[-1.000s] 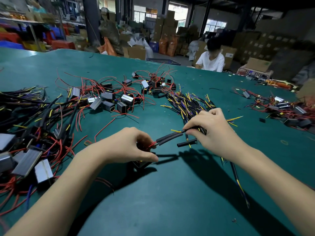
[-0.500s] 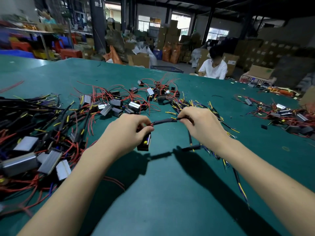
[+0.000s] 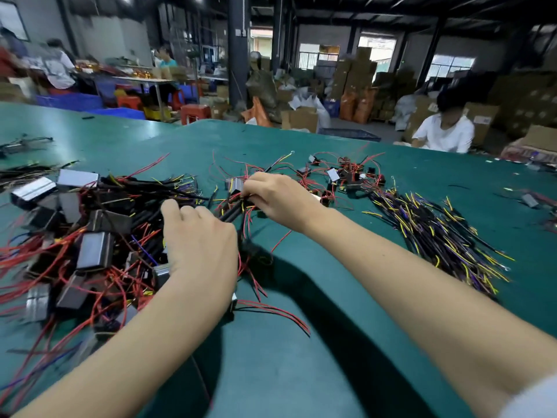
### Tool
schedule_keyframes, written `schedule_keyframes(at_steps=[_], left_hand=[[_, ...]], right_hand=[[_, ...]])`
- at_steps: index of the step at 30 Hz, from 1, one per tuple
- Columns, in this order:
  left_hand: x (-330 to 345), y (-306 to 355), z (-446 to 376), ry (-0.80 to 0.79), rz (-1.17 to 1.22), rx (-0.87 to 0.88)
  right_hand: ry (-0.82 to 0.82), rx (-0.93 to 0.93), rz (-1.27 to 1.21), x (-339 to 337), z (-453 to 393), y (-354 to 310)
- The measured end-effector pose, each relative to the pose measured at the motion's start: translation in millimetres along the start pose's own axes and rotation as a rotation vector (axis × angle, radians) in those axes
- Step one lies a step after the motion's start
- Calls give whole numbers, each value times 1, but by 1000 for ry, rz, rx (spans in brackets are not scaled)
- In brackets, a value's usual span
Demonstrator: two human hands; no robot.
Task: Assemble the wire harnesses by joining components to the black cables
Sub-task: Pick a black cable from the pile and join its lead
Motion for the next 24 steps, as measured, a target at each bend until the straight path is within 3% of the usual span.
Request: schedule_keyframes(at_steps=[3, 6, 10, 14, 20, 24], left_hand=[[12, -2, -4, -22, 46, -34], [20, 1, -9, 60, 195, -51], [31, 20, -16, 120, 263, 138], [41, 32, -17, 45, 255, 178], [37, 45, -17, -36, 141, 212], [33, 47, -18, -44, 167, 170]], right_hand=[[-7, 59, -73, 13, -23, -3], [-24, 189, -119, 23, -41, 1], [-124, 281, -127, 44, -43, 5], [-211, 291, -155, 59, -27, 9], [-375, 249, -8, 70, -14, 10], [-282, 217, -42, 56, -2, 9]])
Point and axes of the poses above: each hand's wrist, its own z-axis away from the middle knuckle, its own x-axis out of the palm, y = z × x, the point moved 3 cm from there along -z, towards the middle knuckle, and after that the axes turned 9 degrees about -z, right-handed, at the moved point
